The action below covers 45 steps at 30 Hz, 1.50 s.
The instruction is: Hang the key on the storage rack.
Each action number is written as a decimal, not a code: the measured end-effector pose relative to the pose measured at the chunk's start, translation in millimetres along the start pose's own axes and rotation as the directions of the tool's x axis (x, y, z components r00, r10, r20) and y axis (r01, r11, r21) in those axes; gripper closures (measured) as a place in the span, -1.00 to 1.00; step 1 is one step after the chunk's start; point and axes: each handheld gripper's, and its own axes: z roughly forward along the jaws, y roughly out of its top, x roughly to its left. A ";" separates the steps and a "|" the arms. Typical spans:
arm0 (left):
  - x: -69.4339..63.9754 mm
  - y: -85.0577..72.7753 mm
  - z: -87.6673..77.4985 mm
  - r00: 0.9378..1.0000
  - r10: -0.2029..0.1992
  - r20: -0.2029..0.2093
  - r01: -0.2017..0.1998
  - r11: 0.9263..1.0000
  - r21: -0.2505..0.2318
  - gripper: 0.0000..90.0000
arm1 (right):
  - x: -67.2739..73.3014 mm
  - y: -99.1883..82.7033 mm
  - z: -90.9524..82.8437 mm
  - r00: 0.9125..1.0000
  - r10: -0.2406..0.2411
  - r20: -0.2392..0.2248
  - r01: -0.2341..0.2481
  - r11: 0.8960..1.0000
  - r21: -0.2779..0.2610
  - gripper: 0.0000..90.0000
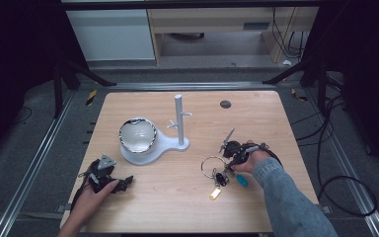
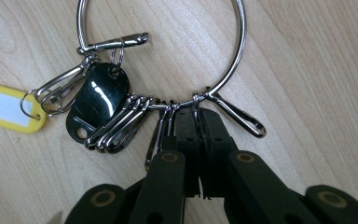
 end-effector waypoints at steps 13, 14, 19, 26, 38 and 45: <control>0.0 0.0 0.0 1.000 0.000 0.000 0.000 1.000 0.000 -1.00 | 0.9 5.4 -12.3 0.999 -0.002 -0.042 0.003 1.000 0.019 0.96; 0.1 0.0 0.0 1.000 0.001 0.001 -0.001 1.000 0.000 -1.00 | 1.6 6.2 -13.9 0.999 0.000 -0.049 0.001 1.000 0.026 0.96; 0.1 -0.1 -0.1 1.000 0.001 0.001 -0.001 1.000 0.000 -1.00 | 0.8 8.6 -21.8 0.998 0.001 -0.060 0.001 1.000 0.023 0.96; 0.1 -0.1 -0.1 1.000 0.001 0.001 -0.001 1.000 0.000 -1.00 | 1.9 13.9 -40.0 0.998 0.000 -0.059 0.000 1.000 -0.001 0.96; 0.1 -0.3 0.0 1.000 0.002 0.002 -0.002 1.000 -0.003 -1.00 | 1.1 24.6 -67.9 0.999 -0.018 -0.031 0.017 0.999 -0.037 0.97; 0.1 -0.2 0.0 1.000 0.002 0.002 -0.002 1.000 -0.003 -1.00 | -1.5 30.5 -85.0 1.000 -0.015 -0.022 0.014 0.997 -0.078 0.97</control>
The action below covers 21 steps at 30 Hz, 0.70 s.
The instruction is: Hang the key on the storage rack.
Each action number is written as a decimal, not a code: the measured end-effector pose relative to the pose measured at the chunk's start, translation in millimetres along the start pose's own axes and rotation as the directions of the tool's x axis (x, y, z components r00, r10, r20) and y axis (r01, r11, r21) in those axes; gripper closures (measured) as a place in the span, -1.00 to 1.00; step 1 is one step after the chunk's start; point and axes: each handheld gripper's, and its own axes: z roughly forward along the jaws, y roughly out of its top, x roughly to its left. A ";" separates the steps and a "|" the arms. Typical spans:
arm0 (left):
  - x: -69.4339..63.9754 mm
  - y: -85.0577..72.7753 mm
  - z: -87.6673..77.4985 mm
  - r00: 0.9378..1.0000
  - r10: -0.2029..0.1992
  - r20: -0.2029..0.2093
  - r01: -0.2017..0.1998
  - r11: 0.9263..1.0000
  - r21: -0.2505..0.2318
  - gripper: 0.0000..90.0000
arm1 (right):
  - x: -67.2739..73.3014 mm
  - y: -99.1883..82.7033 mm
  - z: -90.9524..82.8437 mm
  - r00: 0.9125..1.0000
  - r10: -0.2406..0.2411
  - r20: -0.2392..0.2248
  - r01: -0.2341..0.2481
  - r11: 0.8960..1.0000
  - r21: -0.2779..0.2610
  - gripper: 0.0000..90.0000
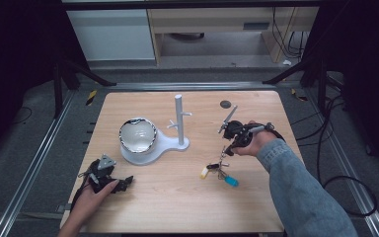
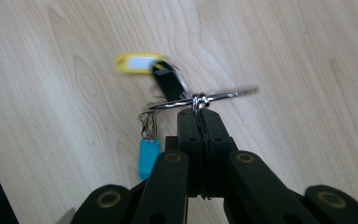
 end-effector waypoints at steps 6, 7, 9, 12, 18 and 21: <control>0.0 0.0 0.0 1.000 0.000 0.000 0.000 1.000 0.000 -1.00 | -3.0 5.2 -14.7 1.000 0.010 0.014 -0.009 1.000 -0.024 0.97; 0.0 0.0 0.0 1.000 0.000 0.000 0.000 1.000 0.000 -1.00 | -3.8 6.0 -16.9 1.000 0.007 0.019 -0.006 1.000 -0.029 0.97; -0.1 0.0 0.0 1.000 -0.001 0.000 0.001 1.000 -0.001 -1.00 | -3.8 7.0 -19.8 1.000 0.014 0.021 -0.014 0.999 -0.030 0.97; -0.2 0.0 0.1 1.000 -0.003 0.000 0.003 1.000 -0.002 -1.00 | -5.8 10.5 -29.5 0.999 0.015 0.031 -0.013 0.999 -0.051 0.97; -0.2 0.0 0.2 1.000 -0.002 0.000 0.002 1.000 -0.003 -1.00 | -7.6 16.7 -45.7 0.999 0.020 0.042 -0.017 0.997 -0.076 0.97; -0.1 0.0 0.2 1.000 -0.002 0.000 0.002 1.000 -0.003 -1.00 | -8.3 18.7 -51.1 0.999 0.023 0.044 -0.019 0.996 -0.087 0.97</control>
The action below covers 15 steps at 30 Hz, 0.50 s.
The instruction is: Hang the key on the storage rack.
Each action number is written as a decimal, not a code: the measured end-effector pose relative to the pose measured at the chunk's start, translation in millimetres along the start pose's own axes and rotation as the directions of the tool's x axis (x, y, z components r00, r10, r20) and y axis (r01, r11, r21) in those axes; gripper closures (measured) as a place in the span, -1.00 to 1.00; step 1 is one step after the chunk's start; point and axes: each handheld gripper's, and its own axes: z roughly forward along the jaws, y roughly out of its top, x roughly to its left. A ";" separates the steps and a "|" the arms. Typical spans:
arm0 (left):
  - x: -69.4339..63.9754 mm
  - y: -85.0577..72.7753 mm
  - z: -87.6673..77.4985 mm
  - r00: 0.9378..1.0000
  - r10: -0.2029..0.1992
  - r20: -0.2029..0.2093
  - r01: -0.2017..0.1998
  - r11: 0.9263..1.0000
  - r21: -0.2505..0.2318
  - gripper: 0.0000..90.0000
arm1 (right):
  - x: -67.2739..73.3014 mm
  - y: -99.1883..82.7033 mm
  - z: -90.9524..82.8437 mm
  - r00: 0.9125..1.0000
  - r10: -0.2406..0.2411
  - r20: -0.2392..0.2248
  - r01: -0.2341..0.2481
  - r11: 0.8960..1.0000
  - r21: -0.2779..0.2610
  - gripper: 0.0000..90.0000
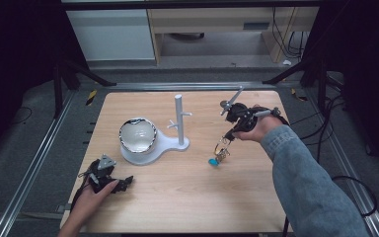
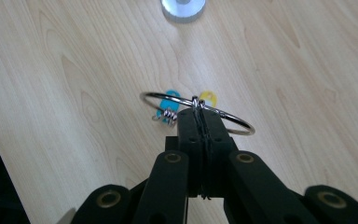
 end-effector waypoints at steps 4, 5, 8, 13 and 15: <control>0.0 0.0 0.0 1.000 0.000 0.000 0.000 1.000 0.000 -1.00 | -2.6 5.3 -10.9 1.000 0.006 0.010 -0.006 1.000 -0.017 0.97; 0.0 0.0 0.0 1.000 0.000 0.000 0.000 1.000 0.000 -1.00 | -3.0 6.4 -12.6 1.000 0.006 0.014 -0.006 1.000 -0.017 0.97; 0.0 0.0 0.0 1.000 0.000 0.000 0.000 1.000 0.000 -1.00 | -3.1 8.4 -15.3 1.000 0.009 0.015 -0.009 1.000 -0.019 0.97; 0.0 0.0 -0.1 1.000 0.001 0.000 -0.001 1.000 0.001 -1.00 | -4.0 14.3 -18.5 1.000 0.002 0.013 -0.002 1.000 -0.021 0.97; -0.1 -0.1 -0.1 1.000 0.000 0.000 0.000 1.000 0.000 -1.00 | -4.4 15.8 -18.8 1.000 0.000 0.013 0.000 1.000 -0.020 0.97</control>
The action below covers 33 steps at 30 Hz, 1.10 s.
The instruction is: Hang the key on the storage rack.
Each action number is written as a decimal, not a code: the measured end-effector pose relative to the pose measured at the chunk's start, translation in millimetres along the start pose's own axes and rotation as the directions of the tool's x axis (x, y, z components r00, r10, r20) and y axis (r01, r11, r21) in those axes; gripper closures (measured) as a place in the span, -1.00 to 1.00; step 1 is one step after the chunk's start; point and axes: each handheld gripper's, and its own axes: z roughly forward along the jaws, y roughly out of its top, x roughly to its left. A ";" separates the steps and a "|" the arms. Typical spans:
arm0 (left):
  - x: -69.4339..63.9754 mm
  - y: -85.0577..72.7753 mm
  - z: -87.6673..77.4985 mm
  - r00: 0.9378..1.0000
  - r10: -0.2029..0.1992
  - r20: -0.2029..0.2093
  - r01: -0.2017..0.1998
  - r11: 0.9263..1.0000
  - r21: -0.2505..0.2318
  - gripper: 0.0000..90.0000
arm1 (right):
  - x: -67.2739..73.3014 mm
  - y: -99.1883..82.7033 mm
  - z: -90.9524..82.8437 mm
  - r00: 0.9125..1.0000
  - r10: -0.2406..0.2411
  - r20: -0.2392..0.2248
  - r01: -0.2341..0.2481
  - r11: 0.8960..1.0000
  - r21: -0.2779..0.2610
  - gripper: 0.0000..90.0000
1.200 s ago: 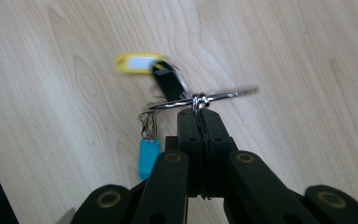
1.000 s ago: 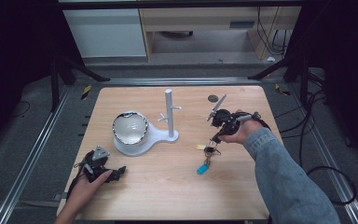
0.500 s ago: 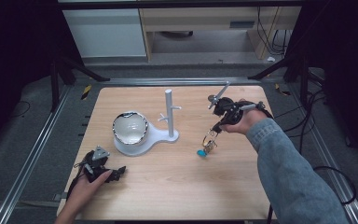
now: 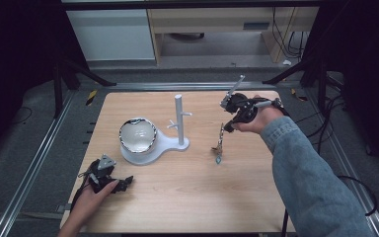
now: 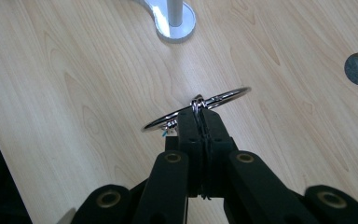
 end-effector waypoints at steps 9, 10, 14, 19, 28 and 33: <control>0.0 0.1 -0.1 1.000 0.000 0.000 0.000 1.000 0.002 -1.00 | 0.3 7.5 -7.4 1.000 -0.010 0.007 0.010 1.000 0.003 0.97; 0.0 0.0 -0.1 1.000 0.000 0.000 0.000 1.000 0.001 -1.00 | 0.3 7.5 -7.4 1.000 -0.010 0.007 0.010 1.000 0.003 0.97; 0.0 0.0 -0.1 1.000 0.000 0.000 0.000 1.000 0.002 -1.00 | 0.2 11.9 -11.6 1.000 -0.013 0.017 0.013 1.000 -0.001 0.97; 0.0 0.0 -0.1 1.000 0.001 0.000 -0.001 1.000 0.002 -1.00 | 0.1 16.1 -14.3 1.000 -0.020 0.022 0.020 1.000 -0.003 0.97; 0.0 0.0 -0.1 1.000 0.001 0.000 -0.001 1.000 0.002 -1.00 | 0.7 31.0 -19.7 0.999 -0.035 0.029 0.035 0.999 0.000 0.97; 0.0 0.1 -0.1 1.000 0.000 0.000 0.000 1.000 0.001 -1.00 | 1.0 39.8 -23.1 0.999 -0.045 0.028 0.045 0.999 -0.003 0.97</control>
